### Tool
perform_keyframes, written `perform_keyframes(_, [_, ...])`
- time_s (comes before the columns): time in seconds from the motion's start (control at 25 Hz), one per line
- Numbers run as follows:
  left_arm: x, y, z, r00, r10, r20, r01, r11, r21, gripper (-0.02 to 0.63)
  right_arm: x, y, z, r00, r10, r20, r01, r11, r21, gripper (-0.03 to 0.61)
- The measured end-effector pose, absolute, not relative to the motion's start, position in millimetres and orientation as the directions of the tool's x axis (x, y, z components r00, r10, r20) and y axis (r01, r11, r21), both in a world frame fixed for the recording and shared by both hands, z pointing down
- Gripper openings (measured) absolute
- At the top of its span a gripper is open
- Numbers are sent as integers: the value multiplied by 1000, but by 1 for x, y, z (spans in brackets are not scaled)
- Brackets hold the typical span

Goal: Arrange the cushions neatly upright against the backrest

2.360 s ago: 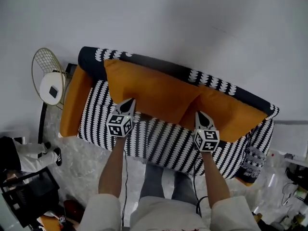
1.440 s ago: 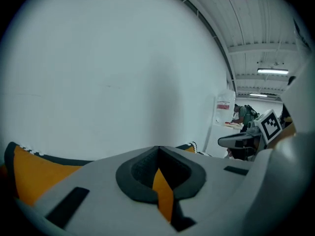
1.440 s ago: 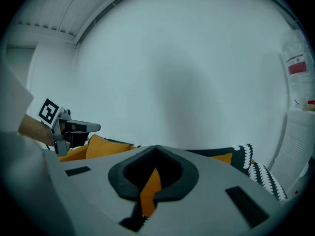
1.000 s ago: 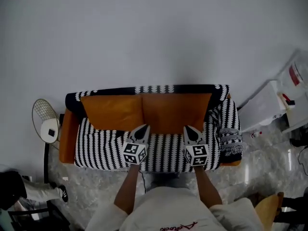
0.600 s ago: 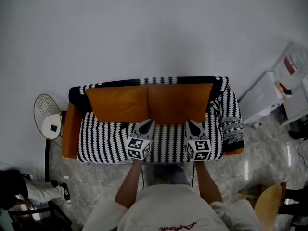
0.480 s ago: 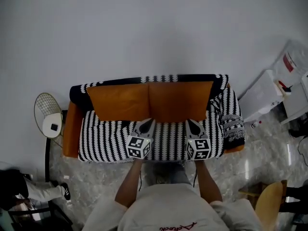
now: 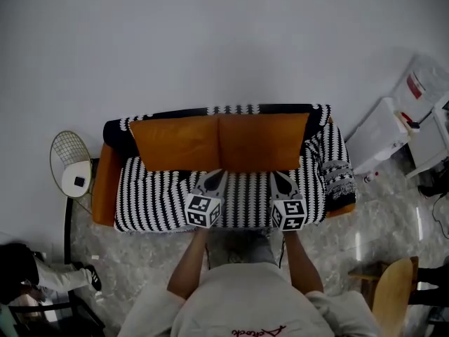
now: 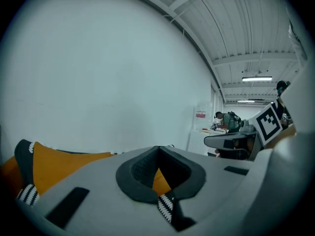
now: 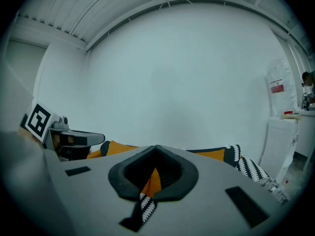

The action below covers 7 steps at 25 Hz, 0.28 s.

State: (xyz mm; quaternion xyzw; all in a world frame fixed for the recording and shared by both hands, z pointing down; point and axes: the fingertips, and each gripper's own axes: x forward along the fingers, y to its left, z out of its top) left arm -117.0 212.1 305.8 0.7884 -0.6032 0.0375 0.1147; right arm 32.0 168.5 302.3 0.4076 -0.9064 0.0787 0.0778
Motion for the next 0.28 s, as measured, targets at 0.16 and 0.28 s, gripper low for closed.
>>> perform_keyframes(0.16, [-115, 220, 304, 272, -943, 194, -959, -249, 137, 29, 34, 176, 299, -652, -731, 201, -754, 652, -76, 26])
perform_keyframes(0.28, [-112, 225, 302, 277, -942, 188, -958, -254, 135, 29, 37, 181, 296, -650, -735, 196, -757, 650, -73, 27])
